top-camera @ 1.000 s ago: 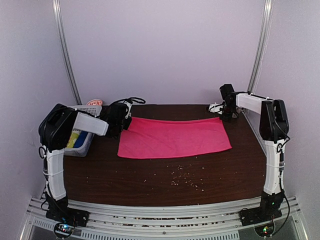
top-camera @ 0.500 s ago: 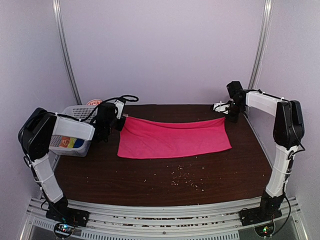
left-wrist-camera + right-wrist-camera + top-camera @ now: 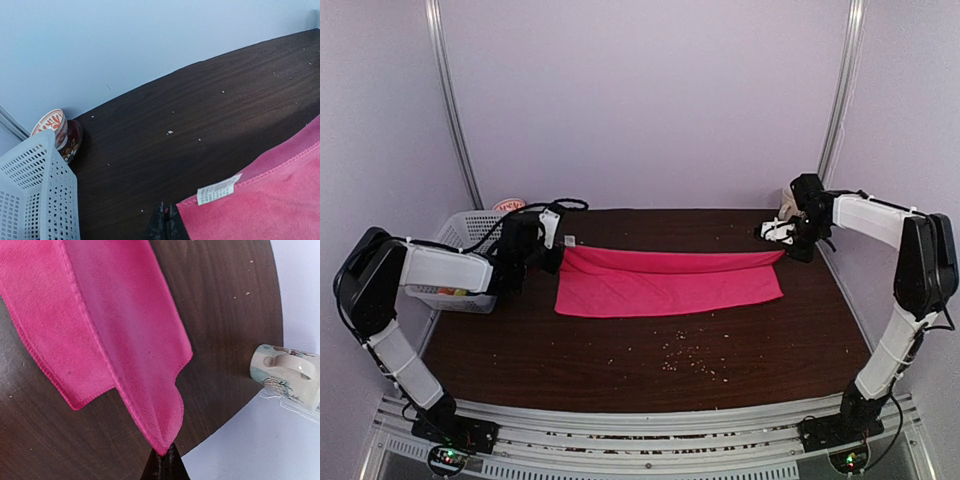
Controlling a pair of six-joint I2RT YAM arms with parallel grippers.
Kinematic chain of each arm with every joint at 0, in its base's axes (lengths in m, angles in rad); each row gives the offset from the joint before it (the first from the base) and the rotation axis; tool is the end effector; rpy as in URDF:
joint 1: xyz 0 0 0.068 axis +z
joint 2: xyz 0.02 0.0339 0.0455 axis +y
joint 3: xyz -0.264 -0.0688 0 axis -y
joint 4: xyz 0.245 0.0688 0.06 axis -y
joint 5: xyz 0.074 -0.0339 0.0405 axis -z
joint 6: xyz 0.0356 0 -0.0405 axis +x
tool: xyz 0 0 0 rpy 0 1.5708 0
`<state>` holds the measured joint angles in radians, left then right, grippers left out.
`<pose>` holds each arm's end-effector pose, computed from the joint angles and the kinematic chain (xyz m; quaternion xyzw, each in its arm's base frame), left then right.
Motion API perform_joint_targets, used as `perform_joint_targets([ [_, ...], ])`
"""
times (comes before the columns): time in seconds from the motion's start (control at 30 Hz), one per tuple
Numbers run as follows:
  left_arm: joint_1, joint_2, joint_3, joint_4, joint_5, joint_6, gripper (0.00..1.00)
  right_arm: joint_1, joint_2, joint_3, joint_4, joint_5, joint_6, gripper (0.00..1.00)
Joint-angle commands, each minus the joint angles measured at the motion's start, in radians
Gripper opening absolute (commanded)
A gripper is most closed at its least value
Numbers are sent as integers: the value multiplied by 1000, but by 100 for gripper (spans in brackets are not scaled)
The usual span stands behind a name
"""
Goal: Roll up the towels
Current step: Fold the towel at the center of the board.
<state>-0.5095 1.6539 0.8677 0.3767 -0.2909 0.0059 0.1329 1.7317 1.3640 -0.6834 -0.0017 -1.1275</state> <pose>0.3163 -0.1650 0.2026 0.1340 0.8202 -0.0179 0.5558 0.3637 0.0487 0.2469 -0.5697 0.7807 -0.1219 0.2262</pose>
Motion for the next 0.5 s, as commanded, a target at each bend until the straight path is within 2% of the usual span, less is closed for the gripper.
perform_joint_targets([
  [0.0, -28, -58, -30, -47, 27, -49, 0, -6, -37, -70, 10, -1, -13, 0],
  [0.47, -106, -93, -114, -180, -8, -105, 0, 3, -15, -211, 114, 10, 26, 0],
])
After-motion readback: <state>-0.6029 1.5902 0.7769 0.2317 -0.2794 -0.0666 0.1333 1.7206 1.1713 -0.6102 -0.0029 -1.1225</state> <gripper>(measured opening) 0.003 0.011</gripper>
